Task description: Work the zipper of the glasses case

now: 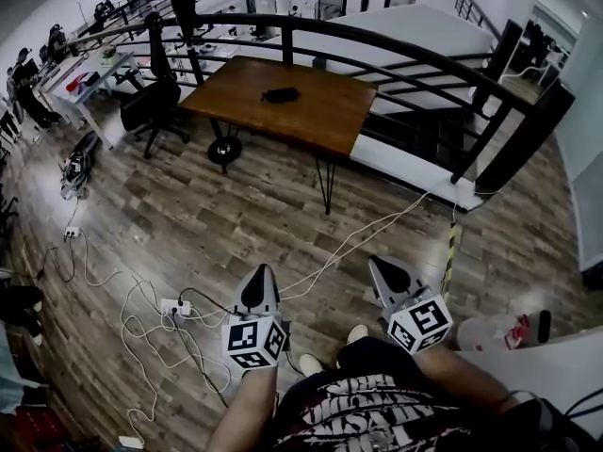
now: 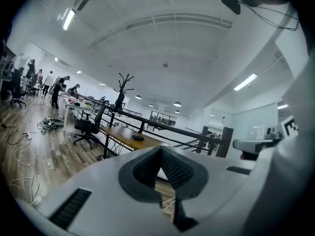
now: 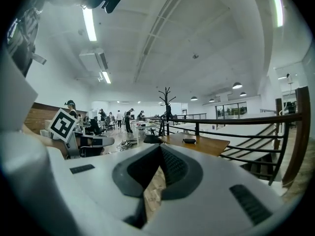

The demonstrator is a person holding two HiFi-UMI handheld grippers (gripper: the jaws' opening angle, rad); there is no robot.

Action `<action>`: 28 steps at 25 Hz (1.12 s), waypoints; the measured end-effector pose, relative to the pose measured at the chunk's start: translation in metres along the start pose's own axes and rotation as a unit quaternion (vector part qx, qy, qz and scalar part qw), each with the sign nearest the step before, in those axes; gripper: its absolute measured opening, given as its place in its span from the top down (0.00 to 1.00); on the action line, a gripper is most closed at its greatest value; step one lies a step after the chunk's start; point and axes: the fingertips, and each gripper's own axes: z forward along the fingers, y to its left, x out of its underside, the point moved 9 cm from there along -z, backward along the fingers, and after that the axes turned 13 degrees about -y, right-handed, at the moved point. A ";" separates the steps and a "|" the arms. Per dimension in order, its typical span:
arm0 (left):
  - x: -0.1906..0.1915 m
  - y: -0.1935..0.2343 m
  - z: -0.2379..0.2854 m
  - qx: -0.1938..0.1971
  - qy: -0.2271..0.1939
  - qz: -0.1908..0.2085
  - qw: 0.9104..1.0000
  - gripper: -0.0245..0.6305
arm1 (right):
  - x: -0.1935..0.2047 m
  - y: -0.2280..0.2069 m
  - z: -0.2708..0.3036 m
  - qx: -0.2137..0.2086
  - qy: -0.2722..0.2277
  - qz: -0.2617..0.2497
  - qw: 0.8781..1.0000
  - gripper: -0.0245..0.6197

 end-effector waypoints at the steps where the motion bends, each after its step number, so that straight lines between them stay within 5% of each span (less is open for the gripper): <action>1: 0.000 0.004 0.001 -0.003 -0.001 -0.002 1.000 0.96 | -0.001 -0.003 0.003 0.003 0.000 0.000 1.000 0.97; 9: -0.024 0.012 0.057 0.010 -0.070 0.065 0.995 0.96 | -0.016 -0.046 0.072 -0.011 -0.070 -0.067 0.995 0.97; 15: -0.021 0.004 0.117 0.003 -0.060 0.087 0.994 0.96 | -0.021 -0.088 0.113 0.008 -0.097 -0.047 0.994 0.97; 28: -0.013 -0.007 0.213 -0.021 -0.043 0.083 0.995 0.96 | -0.007 -0.161 0.177 -0.038 -0.088 -0.010 0.995 0.97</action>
